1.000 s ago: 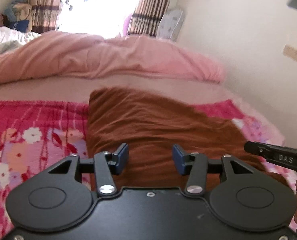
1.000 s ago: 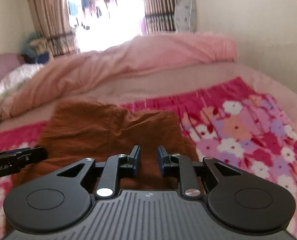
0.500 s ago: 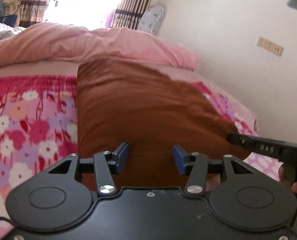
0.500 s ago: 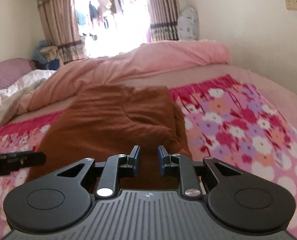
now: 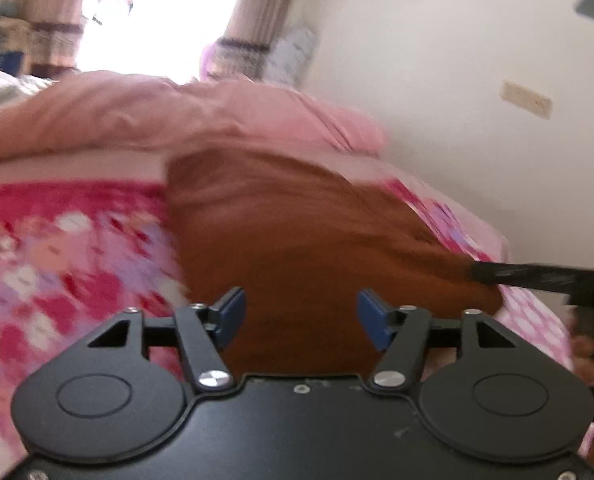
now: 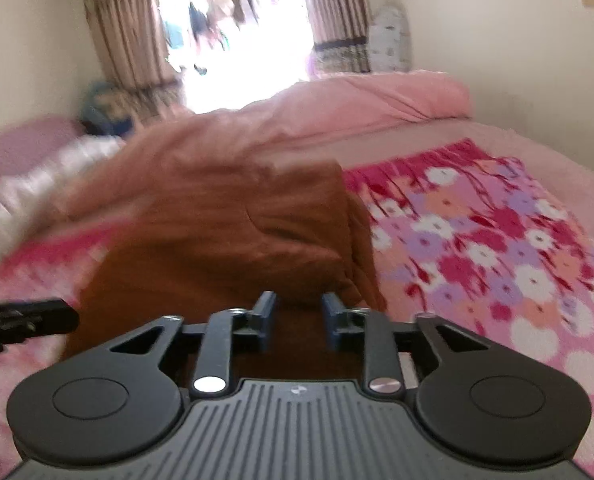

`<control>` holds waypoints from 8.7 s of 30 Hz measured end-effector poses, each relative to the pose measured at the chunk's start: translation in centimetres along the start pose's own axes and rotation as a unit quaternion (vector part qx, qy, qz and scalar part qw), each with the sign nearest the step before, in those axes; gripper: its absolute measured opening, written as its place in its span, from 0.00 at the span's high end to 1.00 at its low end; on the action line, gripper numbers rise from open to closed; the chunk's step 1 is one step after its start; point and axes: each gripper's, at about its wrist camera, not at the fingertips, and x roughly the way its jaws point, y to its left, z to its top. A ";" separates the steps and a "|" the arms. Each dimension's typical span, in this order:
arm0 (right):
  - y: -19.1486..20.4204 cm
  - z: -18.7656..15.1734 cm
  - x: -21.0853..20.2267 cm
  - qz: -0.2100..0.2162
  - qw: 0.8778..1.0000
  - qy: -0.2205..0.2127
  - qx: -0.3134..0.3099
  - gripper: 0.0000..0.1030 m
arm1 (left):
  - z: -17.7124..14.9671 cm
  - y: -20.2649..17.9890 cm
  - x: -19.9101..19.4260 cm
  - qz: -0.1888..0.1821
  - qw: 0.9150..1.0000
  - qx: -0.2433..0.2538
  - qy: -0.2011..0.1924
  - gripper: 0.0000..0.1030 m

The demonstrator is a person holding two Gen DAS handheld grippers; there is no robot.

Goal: Fold large clothes

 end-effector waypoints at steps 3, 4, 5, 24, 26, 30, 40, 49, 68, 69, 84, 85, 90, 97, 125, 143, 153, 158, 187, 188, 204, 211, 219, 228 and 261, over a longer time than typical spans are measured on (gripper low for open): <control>-2.3 2.1 -0.7 0.041 0.998 -0.030 0.049 0.24 | 1.0 4.2 -0.1 0.004 0.997 -0.072 -0.001 0.33; -2.8 2.6 -0.5 0.051 0.997 -0.035 0.048 0.24 | 1.1 5.9 0.2 -0.006 0.994 -0.109 0.008 0.33; -3.4 3.1 0.1 0.057 0.997 -0.034 0.046 0.23 | 1.0 7.3 0.6 -0.019 0.990 -0.141 0.015 0.33; -11.4 1.3 10.6 0.158 0.955 0.095 0.230 0.12 | -1.9 13.6 10.5 -0.155 0.923 -0.335 0.111 0.19; -11.8 1.2 11.3 0.169 0.951 0.102 0.239 0.11 | -1.6 13.9 11.5 -0.167 0.918 -0.341 0.113 0.17; -12.4 0.9 13.0 0.198 0.938 0.118 0.258 0.09 | -0.9 14.2 13.6 -0.201 0.909 -0.347 0.117 0.14; -12.1 1.7 15.3 0.248 0.927 0.136 0.246 0.08 | 1.2 13.5 17.8 -0.234 0.912 -0.306 0.138 0.06; -10.6 1.9 15.8 0.231 0.933 0.137 0.241 0.22 | 2.0 11.4 19.0 -0.201 0.920 -0.302 0.148 0.07; 0.7 3.9 6.7 0.308 0.917 0.099 0.232 0.61 | 6.8 11.4 -0.5 -0.159 0.959 -0.222 0.071 0.10; 1.9 3.6 6.5 0.314 0.916 0.099 0.228 0.61 | 6.5 12.1 -1.8 -0.155 0.960 -0.223 0.067 0.10; 7.2 -3.0 10.6 0.267 0.932 0.134 0.206 0.61 | -1.8 20.8 1.1 -0.137 0.946 -0.277 0.102 0.09; 7.1 -3.6 11.0 0.264 0.932 0.137 0.207 0.61 | -2.4 21.4 1.8 -0.138 0.943 -0.283 0.102 0.08; 5.0 -5.4 12.6 0.298 0.913 0.143 0.240 0.50 | -4.0 23.2 2.3 -0.160 0.942 -0.276 0.102 0.04; 4.0 -5.3 10.9 0.283 0.924 0.124 0.227 0.30 | -1.7 23.7 -2.9 -0.096 0.963 -0.233 0.096 0.06; 18.3 -8.4 -1.6 0.001 0.999 0.023 -0.023 1.00 | -7.5 8.4 -4.9 0.104 0.990 -0.078 0.044 0.07; 21.4 -3.0 2.4 -0.020 0.998 0.032 -0.053 0.80 | -0.8 9.7 -1.9 0.110 0.991 -0.055 0.048 0.10; 20.7 -4.6 3.7 -0.022 0.998 0.049 -0.042 0.82 | -1.3 9.7 -2.0 0.112 0.991 -0.054 0.041 0.09; 21.2 -4.1 0.6 -0.022 0.998 0.027 -0.048 0.81 | -1.5 8.3 -5.6 0.118 0.991 -0.066 0.022 0.09; 20.6 -10.1 -2.3 -0.025 0.996 0.017 -0.079 0.82 | -9.2 6.2 -6.2 0.147 0.988 -0.053 0.017 0.04; 20.6 -10.2 -2.4 -0.025 0.997 0.017 -0.078 0.82 | -9.1 6.2 -6.3 0.149 0.987 -0.053 0.017 0.04; 21.3 -5.8 0.1 -0.013 0.998 0.015 -0.054 0.78 | -4.6 7.3 -4.0 0.162 0.984 -0.073 0.018 0.04; 21.4 -7.8 2.0 -0.021 0.997 0.026 -0.074 0.80 | -5.6 7.5 -3.3 0.176 0.983 -0.055 0.015 0.03; 22.3 -6.8 -1.0 -0.014 0.997 0.023 -0.067 0.72 | -4.3 6.2 -6.3 0.176 0.981 -0.075 0.020 0.05; 22.8 -7.6 -10.0 -0.011 0.998 -0.015 -0.067 0.45 | -6.1 -0.1 -15.2 0.206 0.978 -0.040 0.005 0.05; 22.8 -18.3 -26.9 -0.024 0.995 -0.026 -0.095 0.33 | -17.9 -9.8 -30.0 0.238 0.969 -0.059 0.016 0.05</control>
